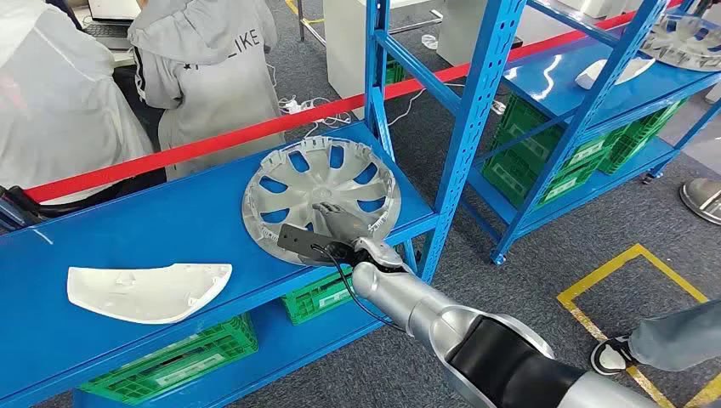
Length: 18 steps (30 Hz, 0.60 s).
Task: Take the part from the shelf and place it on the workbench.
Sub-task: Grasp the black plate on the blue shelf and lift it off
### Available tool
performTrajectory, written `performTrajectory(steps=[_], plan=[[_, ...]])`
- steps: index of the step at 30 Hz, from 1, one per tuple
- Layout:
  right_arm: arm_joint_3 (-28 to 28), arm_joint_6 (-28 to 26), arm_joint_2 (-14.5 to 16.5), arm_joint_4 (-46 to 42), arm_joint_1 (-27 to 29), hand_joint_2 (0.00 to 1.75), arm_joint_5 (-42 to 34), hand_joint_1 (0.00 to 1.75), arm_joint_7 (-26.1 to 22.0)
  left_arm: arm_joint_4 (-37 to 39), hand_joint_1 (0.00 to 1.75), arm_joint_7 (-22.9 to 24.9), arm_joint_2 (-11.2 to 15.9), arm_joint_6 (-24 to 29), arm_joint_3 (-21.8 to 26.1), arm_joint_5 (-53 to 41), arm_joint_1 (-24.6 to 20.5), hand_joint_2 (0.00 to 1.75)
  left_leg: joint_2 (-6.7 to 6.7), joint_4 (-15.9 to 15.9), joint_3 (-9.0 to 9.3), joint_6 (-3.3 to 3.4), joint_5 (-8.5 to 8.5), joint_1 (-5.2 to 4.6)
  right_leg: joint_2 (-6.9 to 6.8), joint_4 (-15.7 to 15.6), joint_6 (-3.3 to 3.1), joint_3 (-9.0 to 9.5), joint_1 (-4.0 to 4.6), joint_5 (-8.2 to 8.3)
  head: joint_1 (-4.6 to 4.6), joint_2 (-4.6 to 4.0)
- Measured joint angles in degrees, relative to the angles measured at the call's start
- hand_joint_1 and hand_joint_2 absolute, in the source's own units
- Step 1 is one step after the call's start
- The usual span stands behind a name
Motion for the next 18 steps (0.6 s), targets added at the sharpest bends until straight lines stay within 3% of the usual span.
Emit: performTrajectory(steps=[1, 5, 18], plan=[[-0.07, -0.12, -0.03, 0.00, 0.03, 1.75, -0.02, 0.05, -0.01, 0.00, 0.00, 0.00, 0.00, 0.00, 0.00, 0.00, 0.00, 0.00, 0.00, 0.00, 0.00, 0.00, 0.00, 0.00, 0.00, 0.00, 0.00, 0.01, 0.00, 0.00, 0.00, 0.00], [-0.66, -0.24, -0.25, 0.00, 0.15, 1.75, -0.63, 1.75, -0.04, 0.01, 0.00, 0.01, 0.00, -0.01, 0.00, 0.00, 0.01, 0.00, 0.00, 0.00, 0.04, 0.00, 0.00, 0.00, 0.00, -0.01, 0.01, 0.05, 0.00, 0.00, -0.01, 0.01], [-3.45, -0.06, -0.63, -0.03, 0.34, 1.75, -2.26, 1.75, -0.99, 0.02, 0.00, 0.01, -0.07, 0.00, 0.00, 0.04, 0.08, 0.00, -0.03, 0.00, 0.11, 0.04, 0.00, 0.00, -0.03, -0.03, 0.09, 0.19, 0.00, 0.01, 0.00, 0.00]])
